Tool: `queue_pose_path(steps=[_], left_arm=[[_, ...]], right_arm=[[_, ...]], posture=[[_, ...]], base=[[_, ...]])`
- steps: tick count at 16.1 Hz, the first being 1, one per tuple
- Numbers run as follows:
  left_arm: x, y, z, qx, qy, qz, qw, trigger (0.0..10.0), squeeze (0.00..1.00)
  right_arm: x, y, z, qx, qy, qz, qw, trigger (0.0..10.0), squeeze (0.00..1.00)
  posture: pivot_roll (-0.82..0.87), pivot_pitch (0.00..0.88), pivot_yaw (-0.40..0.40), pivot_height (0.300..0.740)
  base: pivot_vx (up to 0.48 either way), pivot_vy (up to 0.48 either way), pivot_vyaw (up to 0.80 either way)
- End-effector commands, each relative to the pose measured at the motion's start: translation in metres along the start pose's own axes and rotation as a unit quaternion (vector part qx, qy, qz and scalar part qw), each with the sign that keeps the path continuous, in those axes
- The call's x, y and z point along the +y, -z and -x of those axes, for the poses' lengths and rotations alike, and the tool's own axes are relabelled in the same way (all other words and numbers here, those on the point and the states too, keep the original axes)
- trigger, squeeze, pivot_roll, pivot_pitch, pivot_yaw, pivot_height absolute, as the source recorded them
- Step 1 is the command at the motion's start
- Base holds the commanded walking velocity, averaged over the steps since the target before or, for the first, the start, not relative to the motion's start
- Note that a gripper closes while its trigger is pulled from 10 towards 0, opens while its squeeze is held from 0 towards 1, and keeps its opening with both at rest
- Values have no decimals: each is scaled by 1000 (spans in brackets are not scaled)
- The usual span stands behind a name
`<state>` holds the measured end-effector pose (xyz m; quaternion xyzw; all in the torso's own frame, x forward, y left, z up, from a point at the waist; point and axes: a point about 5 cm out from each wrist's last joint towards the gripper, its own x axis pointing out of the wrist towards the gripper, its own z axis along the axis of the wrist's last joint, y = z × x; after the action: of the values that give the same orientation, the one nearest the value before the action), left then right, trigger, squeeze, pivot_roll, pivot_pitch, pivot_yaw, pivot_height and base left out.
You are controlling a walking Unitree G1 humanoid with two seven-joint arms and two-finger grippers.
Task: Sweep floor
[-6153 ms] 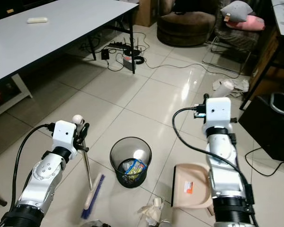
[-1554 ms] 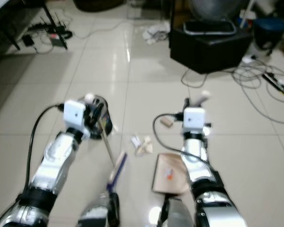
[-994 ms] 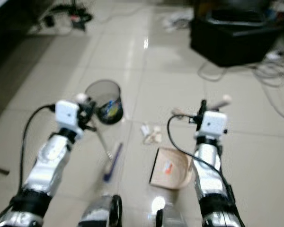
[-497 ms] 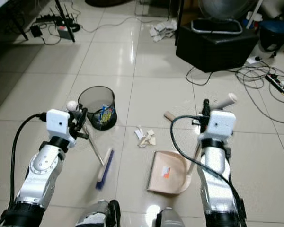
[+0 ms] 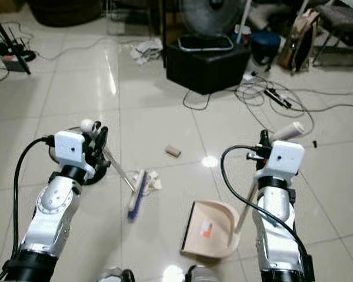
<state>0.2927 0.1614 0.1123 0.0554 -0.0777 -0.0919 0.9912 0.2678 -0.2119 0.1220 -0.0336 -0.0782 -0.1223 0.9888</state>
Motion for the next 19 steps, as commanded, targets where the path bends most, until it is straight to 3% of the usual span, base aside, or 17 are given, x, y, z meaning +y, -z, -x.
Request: queue_pose_path(steps=[1,19], left_arm=[[3,-7,-1,-14,-2,-16,1000,10000,0],[-1,-6,-5,-13,-1,-20,1000,10000,0]], right_arm=[[3,-11,-1,-20,-8,-9,1000,10000,0],[0,-5,11,4,8,-21,1000,10000,0]], posture=[[-30,48,35,740],[-45,36,69,740]], base=[[360,0,0],[378,0,-92]])
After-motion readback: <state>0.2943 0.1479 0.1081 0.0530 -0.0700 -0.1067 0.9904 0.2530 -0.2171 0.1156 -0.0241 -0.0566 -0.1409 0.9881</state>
